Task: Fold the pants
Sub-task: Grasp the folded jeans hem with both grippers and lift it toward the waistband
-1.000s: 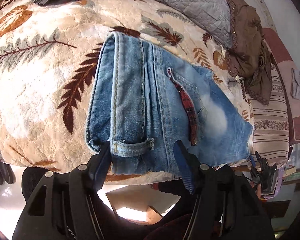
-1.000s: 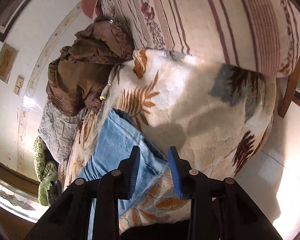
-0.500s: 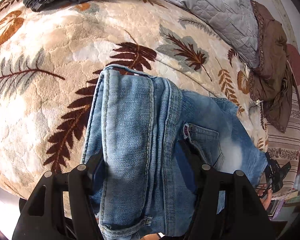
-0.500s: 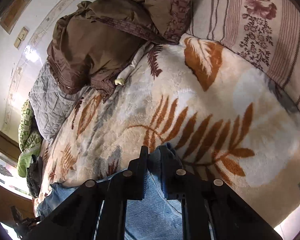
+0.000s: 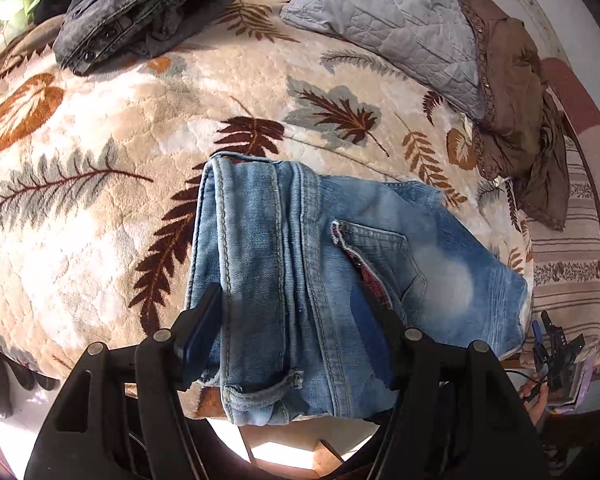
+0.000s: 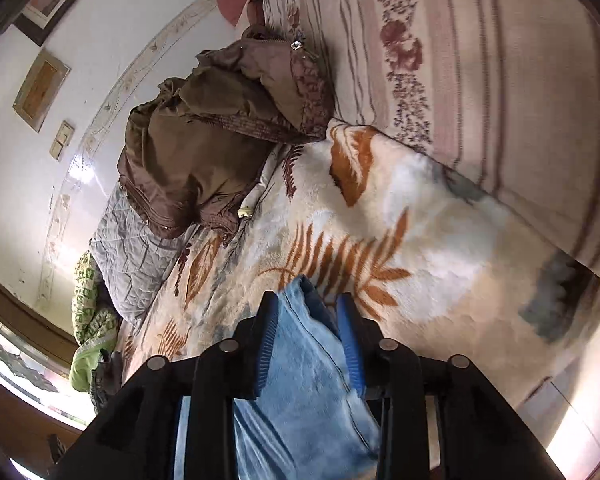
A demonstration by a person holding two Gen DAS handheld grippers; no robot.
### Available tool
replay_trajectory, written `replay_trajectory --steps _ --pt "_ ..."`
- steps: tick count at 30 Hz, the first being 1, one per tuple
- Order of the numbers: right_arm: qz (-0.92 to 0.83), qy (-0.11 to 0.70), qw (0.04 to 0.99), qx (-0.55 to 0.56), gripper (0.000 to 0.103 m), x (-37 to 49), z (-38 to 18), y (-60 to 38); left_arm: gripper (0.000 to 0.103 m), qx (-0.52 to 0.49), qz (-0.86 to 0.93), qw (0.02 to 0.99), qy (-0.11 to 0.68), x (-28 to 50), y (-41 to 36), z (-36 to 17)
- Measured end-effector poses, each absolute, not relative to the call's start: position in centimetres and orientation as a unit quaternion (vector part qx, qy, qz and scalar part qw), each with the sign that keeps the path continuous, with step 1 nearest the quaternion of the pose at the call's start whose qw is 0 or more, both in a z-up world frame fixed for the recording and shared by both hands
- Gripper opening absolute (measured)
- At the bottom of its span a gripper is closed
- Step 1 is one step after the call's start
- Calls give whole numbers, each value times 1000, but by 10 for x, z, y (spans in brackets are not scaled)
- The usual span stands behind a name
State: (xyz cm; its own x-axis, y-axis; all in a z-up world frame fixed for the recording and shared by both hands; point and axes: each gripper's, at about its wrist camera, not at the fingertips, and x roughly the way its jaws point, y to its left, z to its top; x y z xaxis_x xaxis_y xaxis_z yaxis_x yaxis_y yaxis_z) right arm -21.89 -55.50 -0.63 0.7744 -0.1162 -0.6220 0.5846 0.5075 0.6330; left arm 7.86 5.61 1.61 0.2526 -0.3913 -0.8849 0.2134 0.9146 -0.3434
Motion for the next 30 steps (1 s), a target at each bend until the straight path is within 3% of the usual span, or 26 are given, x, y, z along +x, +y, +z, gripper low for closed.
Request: replay_trajectory --steps 2,4,8,17,30 --pt "-224 257 821 459 50 -253 -13 -543 67 -44 -217 788 574 74 35 31" --pt "-222 249 807 487 51 -280 -29 -531 76 -10 -239 786 570 73 2 40" --pt "-192 215 784 550 51 -302 -68 -512 82 68 -275 767 575 69 -85 41" --pt "-107 178 793 573 53 -269 -92 -503 83 159 -358 770 503 38 -251 87" --pt "-41 96 752 651 49 -284 -126 -510 83 351 -477 584 555 -7 -499 -6"
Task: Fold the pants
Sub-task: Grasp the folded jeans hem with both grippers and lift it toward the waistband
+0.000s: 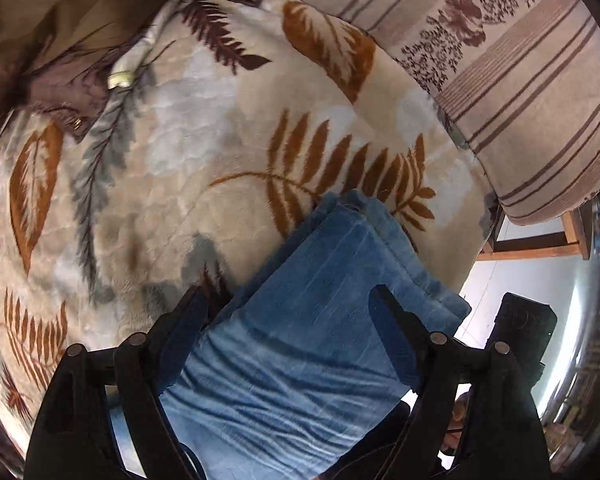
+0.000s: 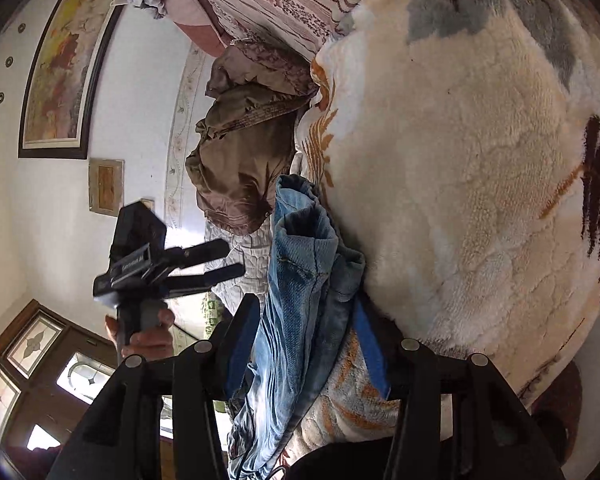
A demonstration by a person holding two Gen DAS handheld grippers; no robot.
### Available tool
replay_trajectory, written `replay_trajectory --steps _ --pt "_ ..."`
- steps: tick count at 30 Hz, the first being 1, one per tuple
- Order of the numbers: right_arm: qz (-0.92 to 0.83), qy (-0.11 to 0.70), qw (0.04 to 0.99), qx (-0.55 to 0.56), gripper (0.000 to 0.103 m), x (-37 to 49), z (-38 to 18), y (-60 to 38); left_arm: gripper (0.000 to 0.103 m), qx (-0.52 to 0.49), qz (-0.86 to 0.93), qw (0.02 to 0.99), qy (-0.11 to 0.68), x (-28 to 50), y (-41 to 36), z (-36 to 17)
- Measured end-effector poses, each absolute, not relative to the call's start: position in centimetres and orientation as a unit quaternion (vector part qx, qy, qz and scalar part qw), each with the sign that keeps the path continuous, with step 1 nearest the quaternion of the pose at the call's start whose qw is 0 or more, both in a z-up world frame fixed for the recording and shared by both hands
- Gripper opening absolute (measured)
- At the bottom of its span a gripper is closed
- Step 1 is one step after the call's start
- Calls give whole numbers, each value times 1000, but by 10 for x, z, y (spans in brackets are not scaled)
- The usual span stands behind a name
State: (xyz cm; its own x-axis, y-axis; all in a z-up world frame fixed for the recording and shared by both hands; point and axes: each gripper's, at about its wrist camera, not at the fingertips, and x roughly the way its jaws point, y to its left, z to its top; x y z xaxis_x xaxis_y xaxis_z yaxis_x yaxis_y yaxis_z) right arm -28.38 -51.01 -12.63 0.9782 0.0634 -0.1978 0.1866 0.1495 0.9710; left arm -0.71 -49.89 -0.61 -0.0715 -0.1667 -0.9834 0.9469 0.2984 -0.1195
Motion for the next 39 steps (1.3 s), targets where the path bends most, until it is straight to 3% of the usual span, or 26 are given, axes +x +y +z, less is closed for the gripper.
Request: replay_trajectory --steps 10,17,19,20,21,23,25,27,35,39 --pt "-31 101 764 636 50 -282 -124 -511 83 544 -535 464 449 -59 -548 -44" --pt "-34 72 750 657 50 -275 -130 -517 83 537 -567 430 453 -74 -568 -61" --pt "-34 61 741 668 49 -272 -132 -520 77 514 -578 438 458 -74 -562 -59" --pt "-38 60 740 669 46 -271 -132 -521 66 502 -586 441 458 -76 -558 -57" --pt "-43 61 741 668 37 -271 -132 -521 54 492 -595 443 456 -79 -554 -54" --pt "-58 72 740 666 18 -271 -137 -521 41 479 -603 457 445 -88 -544 -50" --pt "-53 61 732 677 15 -275 -143 -521 28 465 -604 477 439 -95 -534 -46" --pt "-58 70 739 668 16 -274 -137 -520 6 447 -605 482 449 -96 -526 -39" --pt "-41 105 809 577 15 -266 -67 -502 7 365 -621 523 457 -92 -466 16" --pt "-5 133 843 521 15 -248 -26 -474 9 343 -594 554 472 -31 -418 50"
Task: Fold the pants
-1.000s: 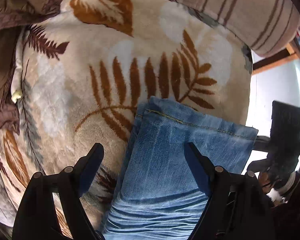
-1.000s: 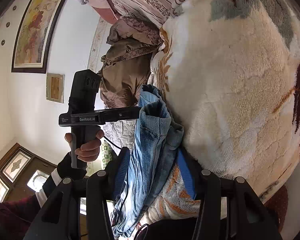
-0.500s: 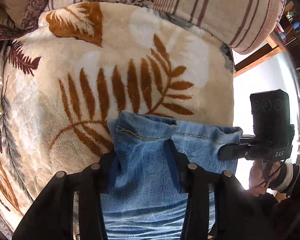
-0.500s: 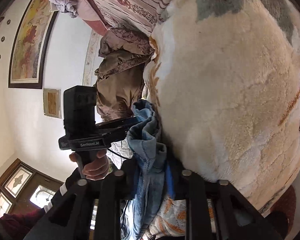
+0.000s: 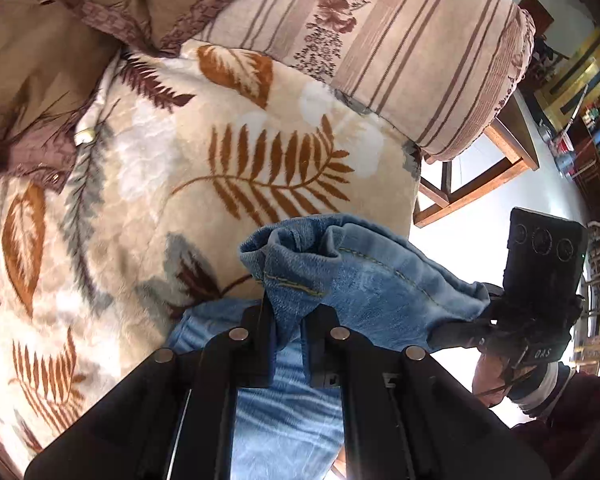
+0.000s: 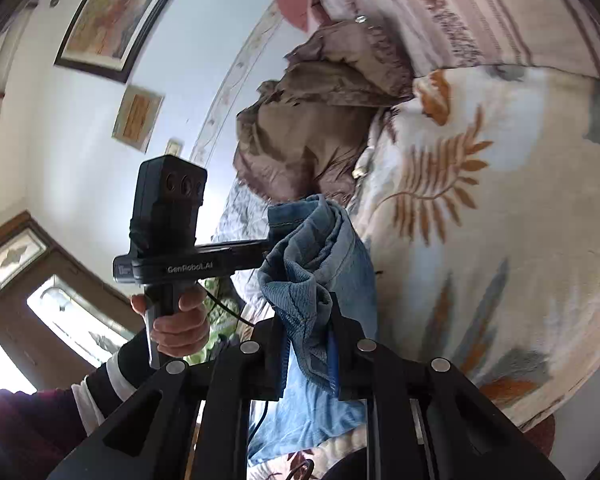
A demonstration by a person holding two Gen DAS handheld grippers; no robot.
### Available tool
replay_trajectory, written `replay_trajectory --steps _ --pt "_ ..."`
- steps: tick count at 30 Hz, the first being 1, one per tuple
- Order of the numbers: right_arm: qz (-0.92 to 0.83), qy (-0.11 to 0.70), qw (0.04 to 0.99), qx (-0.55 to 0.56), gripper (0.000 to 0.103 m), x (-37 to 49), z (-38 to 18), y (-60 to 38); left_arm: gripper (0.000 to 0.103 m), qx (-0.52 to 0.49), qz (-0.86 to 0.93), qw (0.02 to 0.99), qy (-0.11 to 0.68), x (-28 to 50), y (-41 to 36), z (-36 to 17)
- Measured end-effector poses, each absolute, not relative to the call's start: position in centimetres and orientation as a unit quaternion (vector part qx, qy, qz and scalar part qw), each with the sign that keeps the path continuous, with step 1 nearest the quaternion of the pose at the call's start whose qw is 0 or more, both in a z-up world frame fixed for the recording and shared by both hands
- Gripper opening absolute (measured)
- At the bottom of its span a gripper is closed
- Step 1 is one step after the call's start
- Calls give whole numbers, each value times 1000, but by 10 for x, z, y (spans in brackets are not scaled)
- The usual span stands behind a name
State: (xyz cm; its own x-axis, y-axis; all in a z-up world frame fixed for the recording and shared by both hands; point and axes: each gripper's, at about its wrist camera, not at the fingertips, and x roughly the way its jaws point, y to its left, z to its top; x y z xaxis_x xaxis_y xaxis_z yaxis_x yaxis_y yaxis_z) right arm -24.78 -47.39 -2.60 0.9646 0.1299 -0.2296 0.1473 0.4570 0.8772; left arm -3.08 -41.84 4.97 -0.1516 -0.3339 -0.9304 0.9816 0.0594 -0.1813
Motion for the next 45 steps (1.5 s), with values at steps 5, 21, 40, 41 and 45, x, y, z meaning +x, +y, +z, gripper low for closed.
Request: replay_trajectory --steps 5,21,40,41,45 --pt "59 201 868 451 15 -202 4 -422 19 323 -519 602 513 12 -356 38" --pt "82 388 825 402 61 -151 8 -341 57 90 -360 659 654 87 -205 -4" --pt "-13 406 699 588 59 -153 -51 -374 34 -3 -357 638 683 62 -252 -42" --pt "-5 391 706 590 28 -151 -52 -375 17 -11 -356 638 683 62 -248 -39" --pt "40 359 727 583 3 -151 -38 -362 14 -43 -352 656 666 58 -220 -16"
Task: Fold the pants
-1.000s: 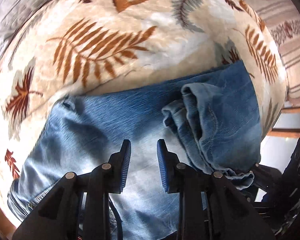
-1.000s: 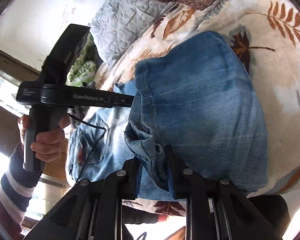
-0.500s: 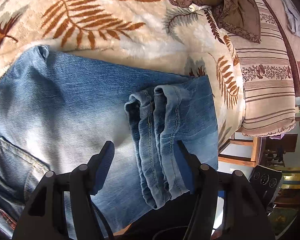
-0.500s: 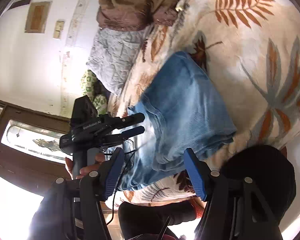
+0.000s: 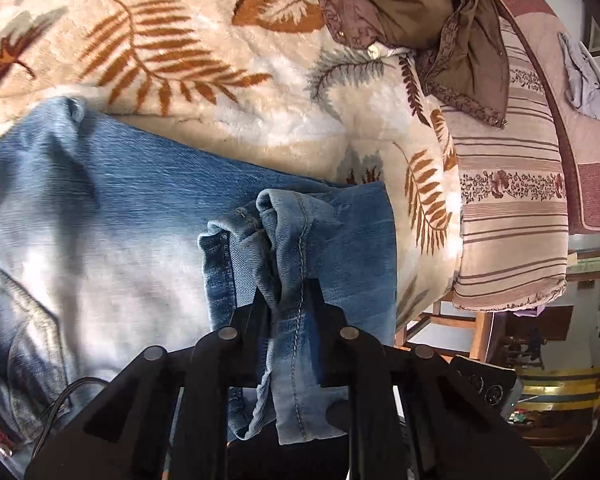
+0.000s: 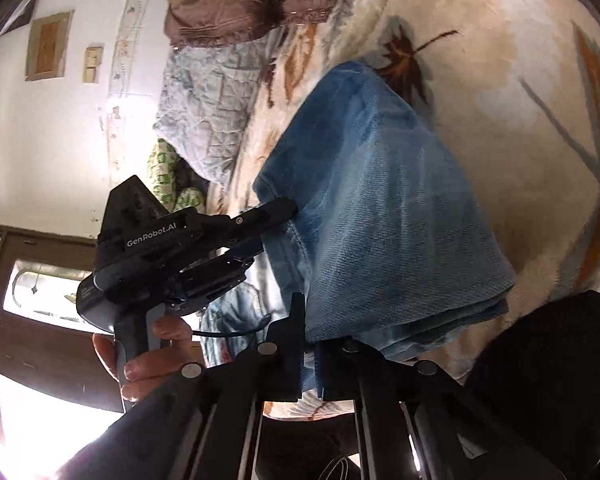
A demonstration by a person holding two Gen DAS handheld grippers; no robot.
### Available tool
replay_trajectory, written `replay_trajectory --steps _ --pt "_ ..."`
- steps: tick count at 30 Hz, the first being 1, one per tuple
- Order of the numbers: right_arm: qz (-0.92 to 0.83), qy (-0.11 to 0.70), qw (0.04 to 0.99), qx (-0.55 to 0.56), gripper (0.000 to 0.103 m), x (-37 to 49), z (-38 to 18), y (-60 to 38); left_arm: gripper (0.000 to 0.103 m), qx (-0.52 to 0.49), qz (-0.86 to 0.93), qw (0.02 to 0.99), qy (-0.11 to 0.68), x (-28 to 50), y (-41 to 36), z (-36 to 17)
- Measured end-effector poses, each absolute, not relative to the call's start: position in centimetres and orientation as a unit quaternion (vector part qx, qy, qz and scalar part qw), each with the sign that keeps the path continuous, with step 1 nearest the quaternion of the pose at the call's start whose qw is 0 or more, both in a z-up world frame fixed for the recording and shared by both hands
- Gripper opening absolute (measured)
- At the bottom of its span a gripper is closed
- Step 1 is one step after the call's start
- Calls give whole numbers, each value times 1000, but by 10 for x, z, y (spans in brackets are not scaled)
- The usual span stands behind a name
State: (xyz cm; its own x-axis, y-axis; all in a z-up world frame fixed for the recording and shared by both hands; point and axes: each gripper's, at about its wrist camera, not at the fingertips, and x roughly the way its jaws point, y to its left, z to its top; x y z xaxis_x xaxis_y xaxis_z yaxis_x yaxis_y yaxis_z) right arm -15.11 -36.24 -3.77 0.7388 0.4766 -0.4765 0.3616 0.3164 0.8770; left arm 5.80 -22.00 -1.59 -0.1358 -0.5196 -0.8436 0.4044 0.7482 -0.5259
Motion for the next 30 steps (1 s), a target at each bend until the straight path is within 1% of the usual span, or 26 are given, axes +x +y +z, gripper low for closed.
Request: replay_trajectory --steps 3,4,6,7,8,10,11,12,14,17,19,21,22,24,27,28,29,30 --pt "63 376 719 580 3 -143 -40 -348 14 -20 -316 684 657 60 -211 -23" --pt "56 393 712 579 3 -138 -50 -344 15 -10 -303 682 666 62 -213 -34" --pt "38 433 685 585 8 -131 -75 -340 14 -9 -291 677 676 63 -212 -50" --pt "41 435 673 596 7 -131 -81 -339 14 -15 -296 678 672 63 -209 -47" --pt "43 432 671 602 9 -134 -79 -339 16 -17 -300 678 671 61 -207 -42" --pt "56 441 684 579 20 -142 -60 -340 17 -27 -318 678 662 59 -199 -30" --pt "69 440 694 565 28 -147 -47 -341 18 -34 -326 681 655 58 -193 -22" --pt "85 430 708 553 32 -154 -32 -343 18 -43 -327 689 645 57 -186 -14" --pt "101 396 746 526 33 -170 1 -353 18 -68 -332 701 628 57 -173 -1" --pt "39 327 817 474 51 -182 38 -387 19 -112 -342 698 619 58 -167 9" --pt "8 318 834 452 51 -169 42 -404 21 -98 -350 696 619 57 -183 10" --pt "15 321 836 444 39 -142 35 -414 21 -81 -353 698 618 56 -199 9" --pt "13 330 840 432 36 -123 31 -415 21 -74 -352 700 617 57 -207 7" --pt "-3 352 845 403 22 -95 19 -419 21 -67 -351 700 618 61 -219 0" --pt "-17 386 830 402 22 -63 -15 -427 21 -47 -324 697 638 71 -233 -29" --pt "-23 409 822 395 21 -51 -30 -428 21 -36 -311 694 649 75 -237 -43" --pt "-23 435 812 389 10 -43 -44 -429 14 -39 -308 687 657 78 -239 -55" --pt "-25 438 811 386 0 -43 -53 -431 12 -48 -309 683 660 81 -239 -59"
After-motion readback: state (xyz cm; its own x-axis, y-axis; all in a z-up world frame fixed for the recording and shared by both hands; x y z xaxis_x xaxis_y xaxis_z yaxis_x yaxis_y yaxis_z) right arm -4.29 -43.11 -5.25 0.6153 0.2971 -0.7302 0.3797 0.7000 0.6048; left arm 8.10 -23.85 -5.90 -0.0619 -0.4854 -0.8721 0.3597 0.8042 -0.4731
